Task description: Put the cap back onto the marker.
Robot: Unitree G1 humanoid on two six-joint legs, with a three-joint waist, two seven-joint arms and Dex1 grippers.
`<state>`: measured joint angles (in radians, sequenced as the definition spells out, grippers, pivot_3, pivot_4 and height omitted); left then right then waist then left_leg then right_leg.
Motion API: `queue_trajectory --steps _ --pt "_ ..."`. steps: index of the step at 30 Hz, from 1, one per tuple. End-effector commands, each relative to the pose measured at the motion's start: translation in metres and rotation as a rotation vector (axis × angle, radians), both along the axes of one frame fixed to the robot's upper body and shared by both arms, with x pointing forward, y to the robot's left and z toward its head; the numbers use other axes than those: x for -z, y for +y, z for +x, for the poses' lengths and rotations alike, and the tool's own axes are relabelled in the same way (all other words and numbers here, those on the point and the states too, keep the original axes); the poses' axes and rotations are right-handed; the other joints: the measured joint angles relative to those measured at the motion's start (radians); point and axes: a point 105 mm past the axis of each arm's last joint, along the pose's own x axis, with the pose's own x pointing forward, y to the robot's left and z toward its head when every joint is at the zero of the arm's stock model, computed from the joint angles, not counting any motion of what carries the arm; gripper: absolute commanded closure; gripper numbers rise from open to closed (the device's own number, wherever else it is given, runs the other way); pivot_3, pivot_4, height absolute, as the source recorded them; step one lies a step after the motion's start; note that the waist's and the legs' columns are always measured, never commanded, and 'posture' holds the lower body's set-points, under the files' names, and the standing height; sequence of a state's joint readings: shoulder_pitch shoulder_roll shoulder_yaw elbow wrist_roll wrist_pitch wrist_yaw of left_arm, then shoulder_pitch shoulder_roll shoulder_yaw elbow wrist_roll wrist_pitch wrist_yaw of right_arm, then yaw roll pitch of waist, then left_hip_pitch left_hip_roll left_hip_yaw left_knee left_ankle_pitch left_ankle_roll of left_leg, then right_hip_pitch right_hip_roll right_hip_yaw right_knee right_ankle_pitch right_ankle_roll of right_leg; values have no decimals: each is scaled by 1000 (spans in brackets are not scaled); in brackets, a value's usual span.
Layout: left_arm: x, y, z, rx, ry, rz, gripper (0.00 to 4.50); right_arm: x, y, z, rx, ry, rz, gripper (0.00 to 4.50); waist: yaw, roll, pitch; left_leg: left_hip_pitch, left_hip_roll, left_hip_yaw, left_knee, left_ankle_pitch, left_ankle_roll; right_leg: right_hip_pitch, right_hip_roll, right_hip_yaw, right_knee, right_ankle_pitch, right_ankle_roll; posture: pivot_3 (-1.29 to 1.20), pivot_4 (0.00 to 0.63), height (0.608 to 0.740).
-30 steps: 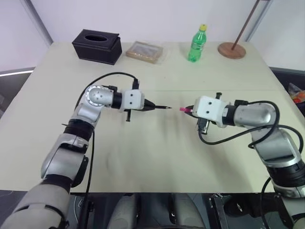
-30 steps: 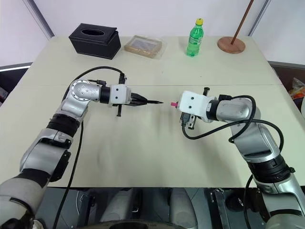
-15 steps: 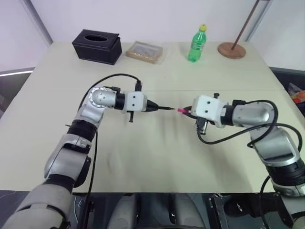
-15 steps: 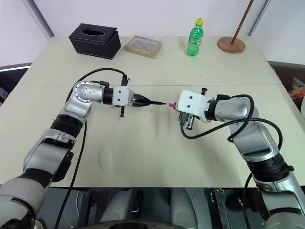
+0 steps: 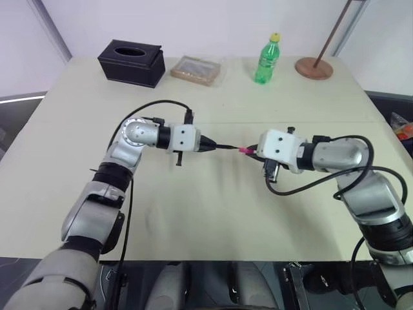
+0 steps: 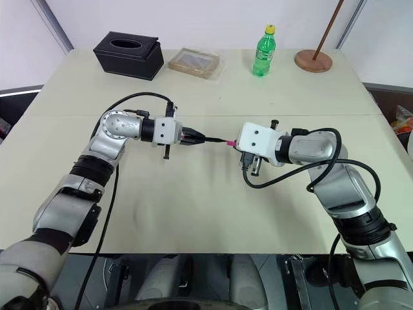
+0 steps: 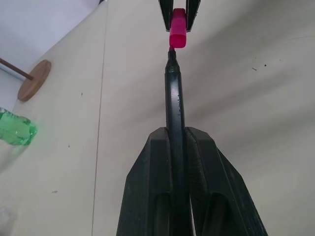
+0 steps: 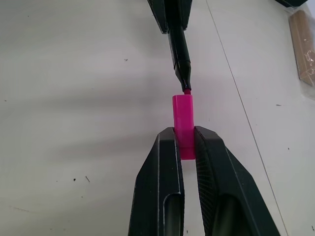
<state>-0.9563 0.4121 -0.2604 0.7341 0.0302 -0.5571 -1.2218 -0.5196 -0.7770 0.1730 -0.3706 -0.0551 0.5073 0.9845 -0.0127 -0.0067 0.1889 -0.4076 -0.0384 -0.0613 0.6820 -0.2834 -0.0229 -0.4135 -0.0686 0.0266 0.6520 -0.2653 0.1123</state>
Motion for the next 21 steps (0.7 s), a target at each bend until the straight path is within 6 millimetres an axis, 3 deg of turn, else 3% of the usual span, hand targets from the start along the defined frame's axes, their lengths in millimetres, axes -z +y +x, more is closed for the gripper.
queue_trajectory --steps 1,21 --pt "-17 -3 -1 23 -52 -34 4500 -16 2 1 -13 -67 1 4441 0 0 0 0 0 0 0 0 0 0 0 0 0 0 0 0 150 740" --pt "-19 -11 -4 51 -60 -43 4500 -10 10 1 -40 -50 -4 4441 0 0 0 0 0 0 0 0 0 0 0 0 0 0 0 0 150 740"
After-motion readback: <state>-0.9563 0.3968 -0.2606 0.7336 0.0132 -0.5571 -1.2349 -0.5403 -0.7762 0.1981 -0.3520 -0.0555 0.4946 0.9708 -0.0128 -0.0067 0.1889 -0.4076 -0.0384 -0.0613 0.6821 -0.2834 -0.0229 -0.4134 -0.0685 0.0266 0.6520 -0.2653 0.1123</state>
